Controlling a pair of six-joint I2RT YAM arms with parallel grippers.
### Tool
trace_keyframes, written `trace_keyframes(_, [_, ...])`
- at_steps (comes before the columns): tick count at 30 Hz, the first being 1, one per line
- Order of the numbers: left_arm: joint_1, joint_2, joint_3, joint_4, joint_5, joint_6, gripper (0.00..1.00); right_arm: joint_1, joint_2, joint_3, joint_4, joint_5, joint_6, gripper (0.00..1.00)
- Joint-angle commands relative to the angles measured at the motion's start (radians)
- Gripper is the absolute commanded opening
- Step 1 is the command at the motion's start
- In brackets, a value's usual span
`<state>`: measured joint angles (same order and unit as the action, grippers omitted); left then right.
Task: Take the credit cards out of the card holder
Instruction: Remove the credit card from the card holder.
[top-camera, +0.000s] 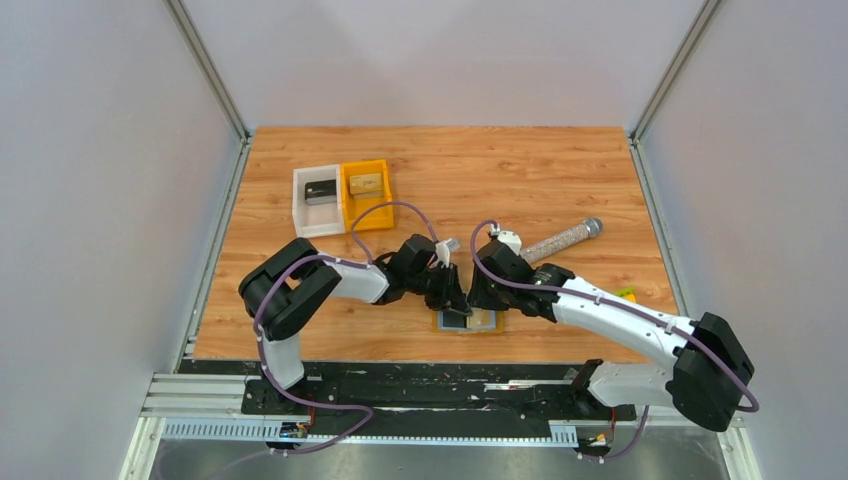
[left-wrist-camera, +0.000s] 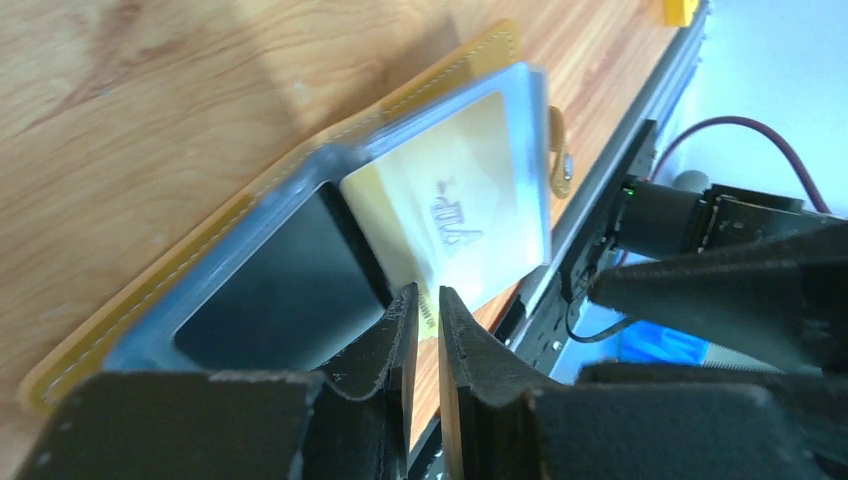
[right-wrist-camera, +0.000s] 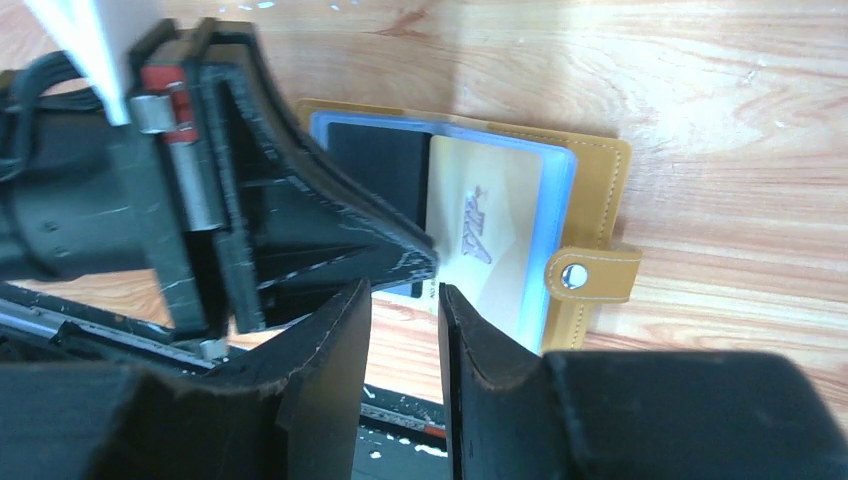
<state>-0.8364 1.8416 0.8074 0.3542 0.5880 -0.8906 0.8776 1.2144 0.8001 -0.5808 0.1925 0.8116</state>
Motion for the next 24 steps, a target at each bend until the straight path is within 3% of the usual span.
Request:
trace_keyframes(1, [0.011, -0.073, 0.015, -0.098, -0.089, 0.057, 0.21, -0.046, 0.022, -0.037, 0.101, -0.064, -0.024, 0.32])
trace_keyframes(7, [0.027, -0.129, -0.024, -0.141, -0.152, 0.068, 0.21, -0.107, 0.077, -0.106, 0.214, -0.175, -0.025, 0.3])
trace_keyframes(14, [0.031, -0.129, -0.035, -0.122, -0.132, 0.065, 0.22, -0.141, 0.107, -0.155, 0.23, -0.165, -0.028, 0.27])
trace_keyframes(24, [0.031, -0.11, -0.029, -0.046, -0.095, 0.04, 0.33, -0.169, 0.042, -0.162, 0.219, -0.163, -0.041, 0.26])
